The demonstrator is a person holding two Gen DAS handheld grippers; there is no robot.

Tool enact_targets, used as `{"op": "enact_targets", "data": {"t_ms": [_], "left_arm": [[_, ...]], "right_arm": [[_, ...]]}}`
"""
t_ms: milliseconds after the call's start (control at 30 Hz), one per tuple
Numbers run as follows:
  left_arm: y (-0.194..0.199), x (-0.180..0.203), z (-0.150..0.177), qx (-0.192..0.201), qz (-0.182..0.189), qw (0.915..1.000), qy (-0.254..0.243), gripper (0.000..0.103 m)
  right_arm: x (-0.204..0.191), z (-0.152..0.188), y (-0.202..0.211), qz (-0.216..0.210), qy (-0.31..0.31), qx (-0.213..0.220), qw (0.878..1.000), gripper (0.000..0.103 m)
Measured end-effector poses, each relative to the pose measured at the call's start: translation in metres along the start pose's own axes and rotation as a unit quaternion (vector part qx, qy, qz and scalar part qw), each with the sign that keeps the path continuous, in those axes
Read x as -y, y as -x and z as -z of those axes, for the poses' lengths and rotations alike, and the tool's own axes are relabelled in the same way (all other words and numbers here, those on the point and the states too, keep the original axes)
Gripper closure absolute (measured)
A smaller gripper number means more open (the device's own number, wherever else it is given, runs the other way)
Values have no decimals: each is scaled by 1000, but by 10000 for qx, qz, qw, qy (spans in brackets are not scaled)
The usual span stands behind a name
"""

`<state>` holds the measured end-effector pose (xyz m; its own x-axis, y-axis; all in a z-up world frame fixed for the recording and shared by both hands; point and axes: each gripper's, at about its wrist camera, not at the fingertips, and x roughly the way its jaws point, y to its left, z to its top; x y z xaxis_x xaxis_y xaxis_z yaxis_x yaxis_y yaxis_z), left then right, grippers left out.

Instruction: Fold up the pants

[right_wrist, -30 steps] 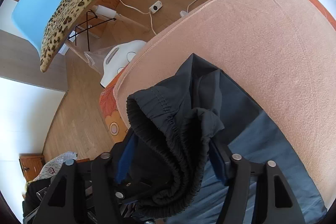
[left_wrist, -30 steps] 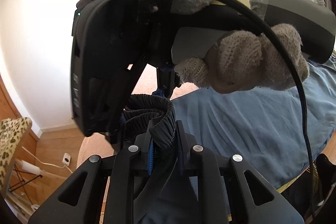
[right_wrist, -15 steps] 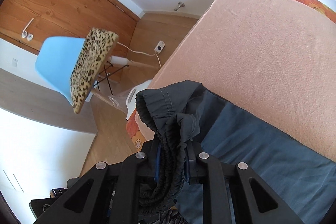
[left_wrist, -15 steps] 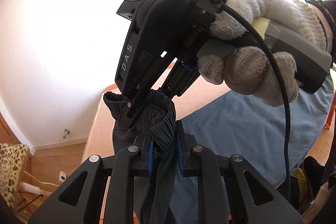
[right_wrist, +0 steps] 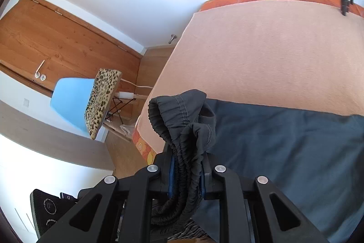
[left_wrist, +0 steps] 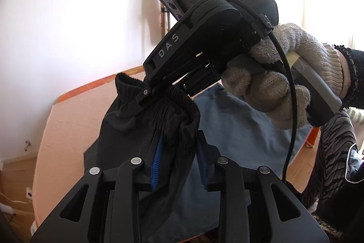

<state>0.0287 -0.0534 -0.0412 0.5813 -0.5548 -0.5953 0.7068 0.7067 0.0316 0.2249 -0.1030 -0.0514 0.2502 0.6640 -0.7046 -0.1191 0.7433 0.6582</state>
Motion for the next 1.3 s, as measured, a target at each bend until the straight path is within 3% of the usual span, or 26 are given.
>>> {"op": "enact_targets", "data": {"t_ms": [133, 267, 467, 667, 900, 1233, 1300], "left_arm": [[11, 2, -1, -131, 210, 9995, 206, 63], [0, -32, -12, -166, -53, 9990, 421, 62], [-46, -55, -12, -614, -247, 9956, 663, 62], [-102, -7, -12, -972, 180, 9939, 487, 62], [-126, 50, -5, -1215, 658, 9904, -7, 62], [-147, 85, -5, -1359, 949, 9858, -273, 62], [-152, 90, -3, -1426, 1010, 9842, -277, 62]], "right_arm": [[37, 22, 42, -27, -247, 227, 9994, 89], [69, 47, 80, 41, -333, 406, 9986, 89], [127, 84, 128, 268, -821, 627, 9943, 88], [188, 121, 177, 610, -1358, 876, 9850, 88], [250, 149, 226, 905, -1727, 1050, 9752, 88], [298, 164, 273, 1227, -1941, 1373, 9635, 88], [308, 168, 277, 1283, -2019, 1415, 9606, 77]]}}
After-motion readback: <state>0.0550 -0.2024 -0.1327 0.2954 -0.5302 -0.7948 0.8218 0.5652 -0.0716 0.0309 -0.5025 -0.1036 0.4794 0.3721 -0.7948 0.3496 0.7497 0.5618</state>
